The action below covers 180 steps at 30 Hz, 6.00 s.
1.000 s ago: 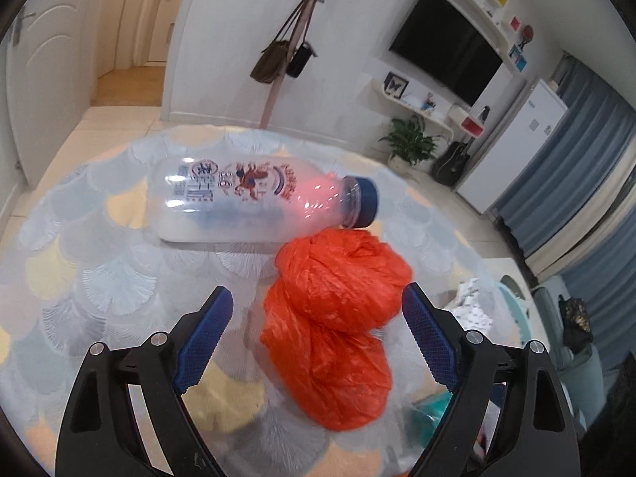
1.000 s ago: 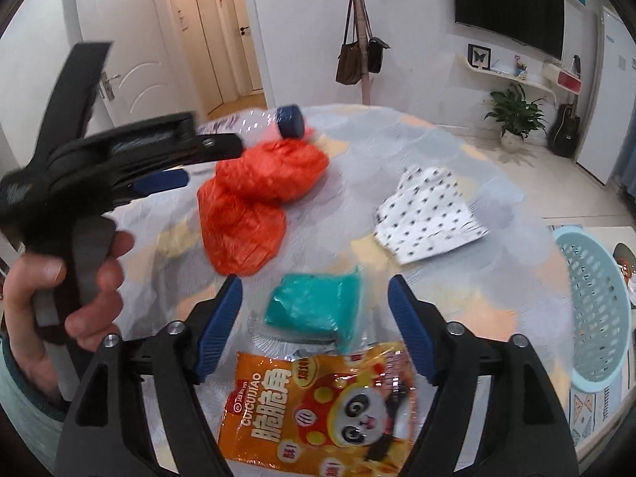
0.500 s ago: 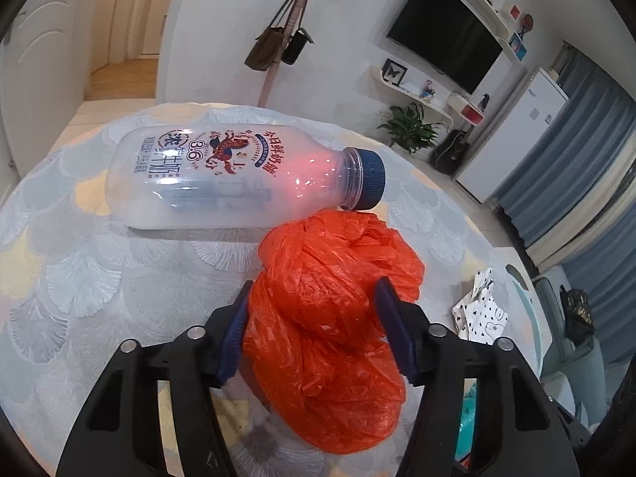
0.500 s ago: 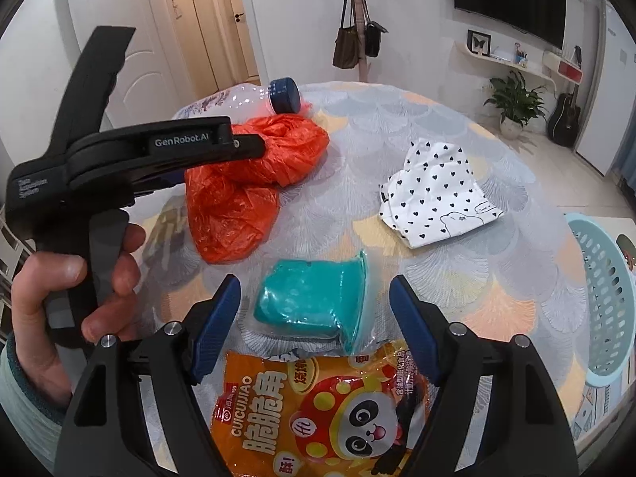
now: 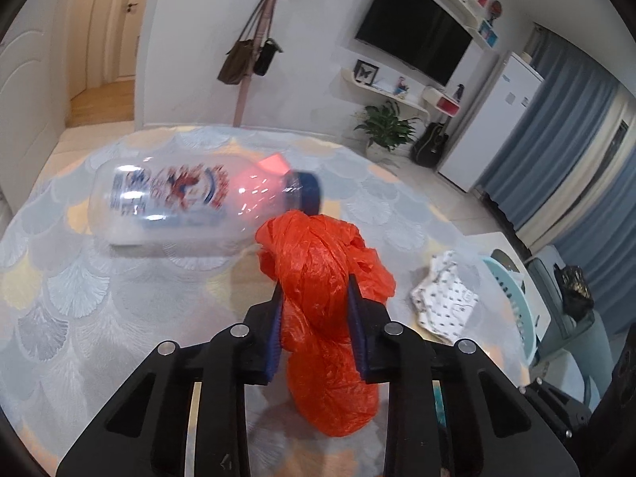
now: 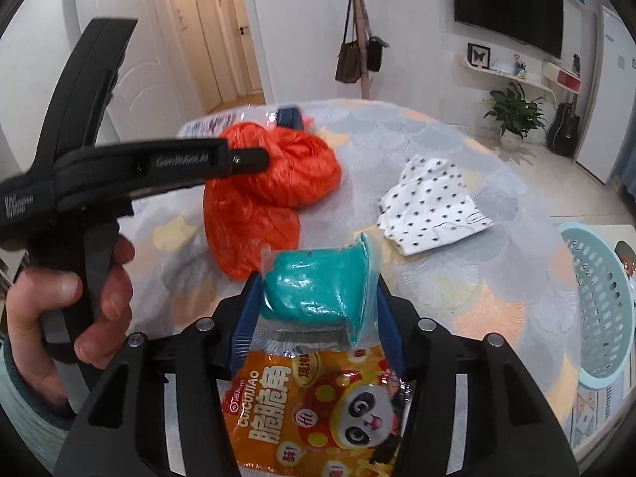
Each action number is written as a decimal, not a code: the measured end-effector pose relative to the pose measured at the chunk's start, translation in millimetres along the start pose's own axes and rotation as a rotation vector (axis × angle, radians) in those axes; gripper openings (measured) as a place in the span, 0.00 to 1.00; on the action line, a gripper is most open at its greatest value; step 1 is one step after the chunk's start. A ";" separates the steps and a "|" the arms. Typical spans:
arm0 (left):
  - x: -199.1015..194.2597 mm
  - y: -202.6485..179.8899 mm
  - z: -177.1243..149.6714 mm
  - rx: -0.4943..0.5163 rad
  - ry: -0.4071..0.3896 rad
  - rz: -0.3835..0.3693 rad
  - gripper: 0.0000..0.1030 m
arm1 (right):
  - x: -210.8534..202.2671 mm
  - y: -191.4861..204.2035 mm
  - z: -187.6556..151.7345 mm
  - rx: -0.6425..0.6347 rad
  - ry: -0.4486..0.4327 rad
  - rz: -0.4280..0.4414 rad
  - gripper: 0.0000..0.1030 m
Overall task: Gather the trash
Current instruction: 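Carry both items over the basket and open both tools to drop them, then grasp the clear milk bottle with the left tool while the right tool grasps the panda snack bag, then carry the bottle and snack bag over the basket and open both tools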
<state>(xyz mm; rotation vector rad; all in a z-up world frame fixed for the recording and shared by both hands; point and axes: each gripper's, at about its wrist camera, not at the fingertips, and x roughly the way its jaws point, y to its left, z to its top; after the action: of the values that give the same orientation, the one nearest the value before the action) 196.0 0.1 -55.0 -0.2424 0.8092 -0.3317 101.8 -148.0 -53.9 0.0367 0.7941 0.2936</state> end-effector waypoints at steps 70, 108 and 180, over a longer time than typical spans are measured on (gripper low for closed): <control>65.3 -278.7 8.6 0.432 0.084 -0.281 0.51 | -93.5 -293.0 -7.4 0.520 -0.159 -0.431 0.60; 27.7 93.6 88.2 0.129 0.241 -0.014 0.70 | -24.5 7.9 -65.9 0.035 0.145 0.041 0.74; -41.6 -108.5 1.8 0.214 0.003 -0.327 0.54 | -100.4 -130.0 14.3 0.215 -0.248 -0.299 0.04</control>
<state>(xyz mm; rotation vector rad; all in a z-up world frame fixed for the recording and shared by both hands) 149.2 -83.9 10.3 -0.1732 0.7302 -0.7221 77.3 -299.0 7.7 0.1518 0.5716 -0.0803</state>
